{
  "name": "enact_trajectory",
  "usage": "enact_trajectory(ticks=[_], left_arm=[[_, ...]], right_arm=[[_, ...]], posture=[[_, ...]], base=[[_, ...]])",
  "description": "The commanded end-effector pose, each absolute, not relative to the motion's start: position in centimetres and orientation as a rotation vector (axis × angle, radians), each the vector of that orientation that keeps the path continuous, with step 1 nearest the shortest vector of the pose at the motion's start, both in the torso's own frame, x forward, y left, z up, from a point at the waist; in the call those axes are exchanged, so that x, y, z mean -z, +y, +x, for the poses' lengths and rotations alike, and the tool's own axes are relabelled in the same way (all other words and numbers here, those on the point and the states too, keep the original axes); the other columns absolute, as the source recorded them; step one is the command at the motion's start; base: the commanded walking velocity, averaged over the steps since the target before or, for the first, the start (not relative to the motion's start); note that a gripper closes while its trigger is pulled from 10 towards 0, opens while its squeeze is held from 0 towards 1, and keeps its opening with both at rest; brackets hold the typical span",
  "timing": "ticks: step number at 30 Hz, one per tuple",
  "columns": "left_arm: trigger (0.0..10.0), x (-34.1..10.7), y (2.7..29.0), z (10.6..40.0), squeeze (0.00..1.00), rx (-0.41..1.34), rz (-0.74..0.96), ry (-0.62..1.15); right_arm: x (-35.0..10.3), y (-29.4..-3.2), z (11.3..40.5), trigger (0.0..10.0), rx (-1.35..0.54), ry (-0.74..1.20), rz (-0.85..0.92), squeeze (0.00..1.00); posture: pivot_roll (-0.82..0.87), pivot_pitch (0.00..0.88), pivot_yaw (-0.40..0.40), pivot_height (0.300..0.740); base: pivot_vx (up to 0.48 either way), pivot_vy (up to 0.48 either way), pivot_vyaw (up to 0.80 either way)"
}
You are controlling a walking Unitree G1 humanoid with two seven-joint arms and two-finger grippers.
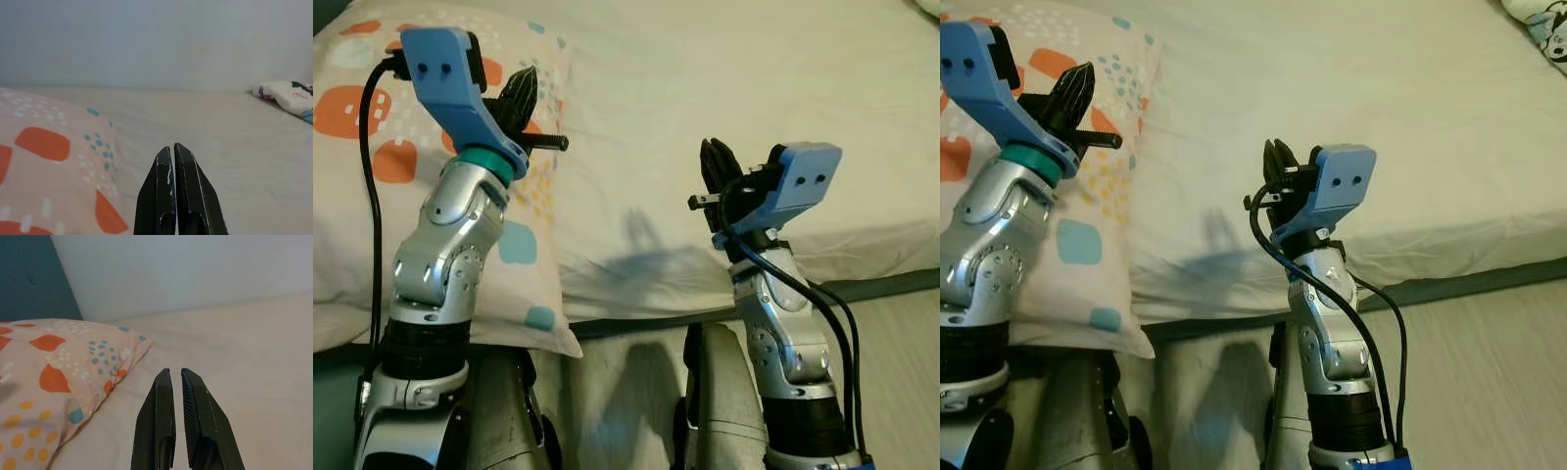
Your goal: Clean up the room
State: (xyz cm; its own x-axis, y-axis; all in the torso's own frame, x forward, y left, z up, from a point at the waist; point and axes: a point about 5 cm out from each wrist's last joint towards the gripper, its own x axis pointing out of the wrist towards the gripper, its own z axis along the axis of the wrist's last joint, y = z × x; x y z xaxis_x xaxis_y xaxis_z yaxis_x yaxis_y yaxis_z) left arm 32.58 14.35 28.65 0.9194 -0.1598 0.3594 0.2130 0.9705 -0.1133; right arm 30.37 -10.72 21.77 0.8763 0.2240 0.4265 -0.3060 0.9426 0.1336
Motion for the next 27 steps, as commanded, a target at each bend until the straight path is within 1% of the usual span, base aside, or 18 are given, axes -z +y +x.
enact_trajectory(ticks=[1,3,9,14,15,19,21,27], left_arm=[[10.0,-28.5,14.2,32.4,0.00,0.193,-0.138,-0.350],[10.0,-28.5,14.1,32.4,0.00,0.192,-0.135,-0.349],[10.0,-28.6,13.6,32.5,0.00,0.190,-0.142,-0.351],[10.0,-28.7,13.3,32.4,0.00,0.195,-0.145,-0.355],[10.0,-28.7,13.2,32.5,0.00,0.197,-0.146,-0.357],[10.0,-28.8,13.1,32.5,0.00,0.201,-0.146,-0.359],[10.0,-28.8,12.9,32.6,0.00,0.203,-0.145,-0.359],[10.0,-28.7,12.8,32.6,0.00,0.202,-0.148,-0.356]], right_arm=[[-21.4,-11.1,30.5,10.0,-0.255,-0.415,0.194,0.00],[-21.5,-11.1,30.6,10.0,-0.245,-0.423,0.178,0.00],[-21.7,-11.4,30.9,10.0,-0.239,-0.432,0.152,0.00],[-21.7,-11.6,31.0,10.0,-0.236,-0.432,0.150,0.00],[-21.7,-11.6,31.0,10.0,-0.236,-0.432,0.150,0.00],[-21.7,-11.6,31.0,10.0,-0.238,-0.431,0.150,0.00],[-21.6,-11.6,31.1,10.0,-0.241,-0.431,0.150,0.00],[-21.5,-11.6,31.1,10.0,-0.240,-0.424,0.155,0.00]], posture=[[-0.07,0.102,0.058,0.519],[-0.07,0.102,0.056,0.527],[-0.07,0.099,0.050,0.550],[-0.07,0.099,0.050,0.568],[-0.07,0.100,0.049,0.577],[-0.07,0.104,0.047,0.586],[-0.07,0.106,0.047,0.599],[-0.07,0.110,0.044,0.617]], base=[[0.000,0.000,-0.48],[0.000,0.000,-0.43],[0.000,0.000,0.00],[0.000,0.000,0.00],[0.000,0.000,0.00],[0.000,0.000,0.00],[0.000,0.000,0.00],[0.000,0.000,0.00]])
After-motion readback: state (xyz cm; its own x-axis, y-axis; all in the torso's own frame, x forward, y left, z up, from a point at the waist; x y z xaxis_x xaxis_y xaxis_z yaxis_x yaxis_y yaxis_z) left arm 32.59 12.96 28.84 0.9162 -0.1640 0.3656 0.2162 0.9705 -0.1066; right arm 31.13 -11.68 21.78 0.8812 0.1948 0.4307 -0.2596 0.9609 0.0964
